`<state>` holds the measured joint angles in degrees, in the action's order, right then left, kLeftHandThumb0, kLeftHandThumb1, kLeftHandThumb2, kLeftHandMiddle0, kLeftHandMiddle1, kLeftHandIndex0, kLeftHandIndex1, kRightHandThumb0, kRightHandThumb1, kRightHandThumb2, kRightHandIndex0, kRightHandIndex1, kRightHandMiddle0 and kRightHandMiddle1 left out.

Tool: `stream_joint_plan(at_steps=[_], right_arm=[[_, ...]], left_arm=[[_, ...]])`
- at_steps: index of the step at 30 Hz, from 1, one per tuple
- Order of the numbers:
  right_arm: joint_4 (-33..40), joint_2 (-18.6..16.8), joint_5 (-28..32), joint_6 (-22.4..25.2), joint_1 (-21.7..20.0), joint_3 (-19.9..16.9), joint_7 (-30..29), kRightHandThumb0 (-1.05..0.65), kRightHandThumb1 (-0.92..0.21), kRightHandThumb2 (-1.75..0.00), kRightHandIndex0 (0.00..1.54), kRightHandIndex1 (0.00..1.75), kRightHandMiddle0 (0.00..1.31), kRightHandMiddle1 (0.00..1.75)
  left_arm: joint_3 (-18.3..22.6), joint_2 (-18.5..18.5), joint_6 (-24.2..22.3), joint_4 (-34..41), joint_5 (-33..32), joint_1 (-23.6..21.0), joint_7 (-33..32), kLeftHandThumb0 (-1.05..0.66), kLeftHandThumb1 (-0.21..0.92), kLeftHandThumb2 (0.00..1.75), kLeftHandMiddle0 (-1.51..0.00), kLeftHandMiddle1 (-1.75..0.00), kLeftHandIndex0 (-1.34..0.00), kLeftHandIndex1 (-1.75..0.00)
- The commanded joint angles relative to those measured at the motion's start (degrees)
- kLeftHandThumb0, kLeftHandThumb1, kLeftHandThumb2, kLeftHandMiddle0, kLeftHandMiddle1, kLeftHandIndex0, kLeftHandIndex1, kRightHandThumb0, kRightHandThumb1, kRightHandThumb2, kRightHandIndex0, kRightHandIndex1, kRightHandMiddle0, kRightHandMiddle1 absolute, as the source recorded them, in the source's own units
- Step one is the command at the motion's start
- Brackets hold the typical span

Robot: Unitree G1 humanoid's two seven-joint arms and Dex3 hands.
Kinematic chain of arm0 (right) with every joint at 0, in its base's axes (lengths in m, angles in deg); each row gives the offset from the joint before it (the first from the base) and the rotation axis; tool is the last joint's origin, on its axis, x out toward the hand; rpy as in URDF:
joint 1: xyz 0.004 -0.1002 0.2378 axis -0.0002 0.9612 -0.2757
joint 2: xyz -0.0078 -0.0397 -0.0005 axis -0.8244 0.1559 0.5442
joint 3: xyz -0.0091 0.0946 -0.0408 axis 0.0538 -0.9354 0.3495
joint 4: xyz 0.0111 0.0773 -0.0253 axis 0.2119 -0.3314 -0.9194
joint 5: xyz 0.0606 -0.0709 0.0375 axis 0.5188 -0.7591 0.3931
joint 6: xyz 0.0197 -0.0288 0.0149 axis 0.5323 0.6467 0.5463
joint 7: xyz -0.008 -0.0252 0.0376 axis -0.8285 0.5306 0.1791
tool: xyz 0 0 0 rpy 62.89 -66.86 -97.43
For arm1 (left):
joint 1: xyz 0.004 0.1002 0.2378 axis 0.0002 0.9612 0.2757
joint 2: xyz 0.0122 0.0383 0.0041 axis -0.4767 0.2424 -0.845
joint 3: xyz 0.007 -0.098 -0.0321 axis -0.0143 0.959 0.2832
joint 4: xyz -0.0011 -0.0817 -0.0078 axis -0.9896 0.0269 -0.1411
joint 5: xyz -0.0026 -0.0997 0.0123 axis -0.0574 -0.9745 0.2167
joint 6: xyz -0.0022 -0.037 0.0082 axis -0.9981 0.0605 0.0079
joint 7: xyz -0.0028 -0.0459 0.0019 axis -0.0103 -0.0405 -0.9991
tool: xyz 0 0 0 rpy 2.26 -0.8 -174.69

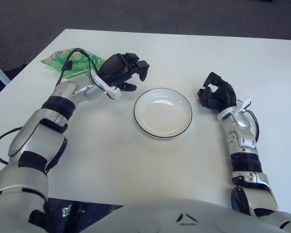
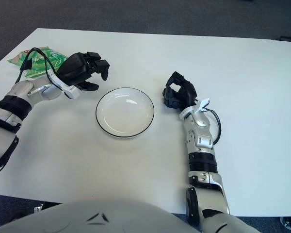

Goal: Put the snack into the plate.

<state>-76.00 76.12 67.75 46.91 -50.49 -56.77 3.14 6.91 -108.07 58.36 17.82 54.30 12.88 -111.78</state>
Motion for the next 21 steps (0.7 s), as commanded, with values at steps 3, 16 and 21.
stream_joint_plan(at_steps=[3,16,21], right_arm=[[-3.39,-0.55,0.19,-0.19,3.15,-0.14,0.67,-0.46,-0.37,-1.25,1.27,1.75,0.57,1.75],[-4.46,-0.23,0.08,-0.62,2.74,-0.18,1.27,-0.46,-0.37,-1.25,1.26,1.75,0.57,1.75],[-4.59,0.17,-0.25,-0.27,2.69,0.00,1.18,-0.46,-0.37,-1.25,1.27,1.75,0.57,1.75]], left_arm=[[3.81,-2.37,-3.52,2.78,0.36,1.05,1.63,0.00,0.17,1.46,-0.76,-1.64,-0.49,-1.75],[7.61,-4.32,-10.60,-5.09,0.70,-1.91,1.50,0.00,0.10,1.57,-0.78,-1.72,-0.55,-1.75],[8.46,-4.98,-20.89,-1.13,3.84,-0.86,0.51,-0.01,0.12,1.52,-0.76,-1.74,-0.56,-1.67]])
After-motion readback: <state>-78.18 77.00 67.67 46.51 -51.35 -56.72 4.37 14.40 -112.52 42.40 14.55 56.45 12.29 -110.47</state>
